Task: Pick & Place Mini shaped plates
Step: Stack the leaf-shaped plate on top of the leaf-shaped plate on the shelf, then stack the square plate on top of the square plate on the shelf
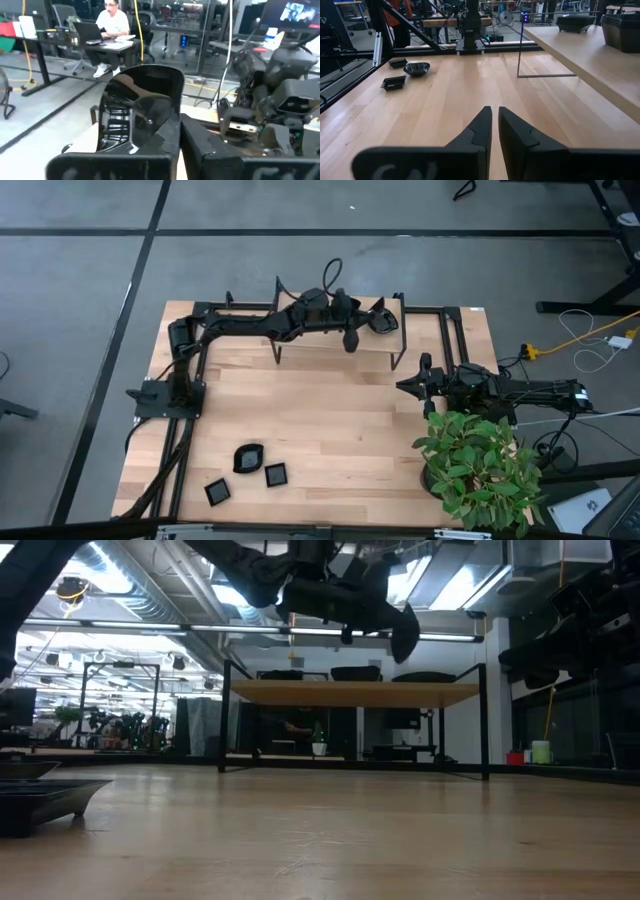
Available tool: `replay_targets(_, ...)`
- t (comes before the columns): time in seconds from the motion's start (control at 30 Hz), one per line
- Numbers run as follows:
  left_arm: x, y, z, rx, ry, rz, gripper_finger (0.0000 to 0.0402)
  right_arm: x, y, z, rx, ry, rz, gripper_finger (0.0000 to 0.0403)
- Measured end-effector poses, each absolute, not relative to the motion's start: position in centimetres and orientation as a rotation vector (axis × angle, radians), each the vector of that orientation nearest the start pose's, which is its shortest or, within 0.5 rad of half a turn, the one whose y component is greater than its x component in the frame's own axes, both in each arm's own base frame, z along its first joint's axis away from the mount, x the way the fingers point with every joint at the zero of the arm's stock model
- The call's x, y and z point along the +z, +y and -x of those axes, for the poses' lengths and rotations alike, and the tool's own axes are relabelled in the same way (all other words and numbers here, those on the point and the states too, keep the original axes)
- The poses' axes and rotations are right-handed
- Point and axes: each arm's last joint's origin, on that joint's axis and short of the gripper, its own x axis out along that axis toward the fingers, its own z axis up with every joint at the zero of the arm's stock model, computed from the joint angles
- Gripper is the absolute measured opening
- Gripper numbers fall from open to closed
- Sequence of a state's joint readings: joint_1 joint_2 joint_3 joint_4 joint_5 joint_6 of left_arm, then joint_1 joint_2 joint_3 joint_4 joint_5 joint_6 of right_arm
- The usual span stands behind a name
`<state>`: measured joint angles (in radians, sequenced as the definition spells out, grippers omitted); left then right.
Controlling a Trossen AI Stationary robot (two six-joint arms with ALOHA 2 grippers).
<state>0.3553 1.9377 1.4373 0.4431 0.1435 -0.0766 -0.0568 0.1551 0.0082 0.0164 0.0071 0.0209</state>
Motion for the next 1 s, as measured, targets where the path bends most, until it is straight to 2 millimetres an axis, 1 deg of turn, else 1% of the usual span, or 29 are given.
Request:
replay_targets(0.13,28.0,15.7,-43.5,0.216,0.041,0.055,0.0008,15.5,-0.6,-10.6,-0.065,0.130,-0.024,0.0034)
replay_targets(0.3,27.0,16.0,-44.3,0.240,0.077,0.060,0.0006,15.5,-0.6,-10.6,-0.065,0.130,-0.024,0.0034)
replay_targets(0.47,26.7,16.3,-44.4,0.285,0.126,0.059,0.0008,15.5,-0.6,-10.6,-0.065,0.129,-0.024,0.0034)
replay_targets(0.63,26.6,16.3,-44.4,0.286,0.134,0.033,0.0017,15.5,-0.6,-10.6,-0.066,0.129,-0.024,0.0034)
replay_targets(1.0,26.2,16.3,-44.3,0.283,0.174,0.023,0.0057,15.5,-0.6,-10.6,-0.066,0.129,-0.024,0.0034)
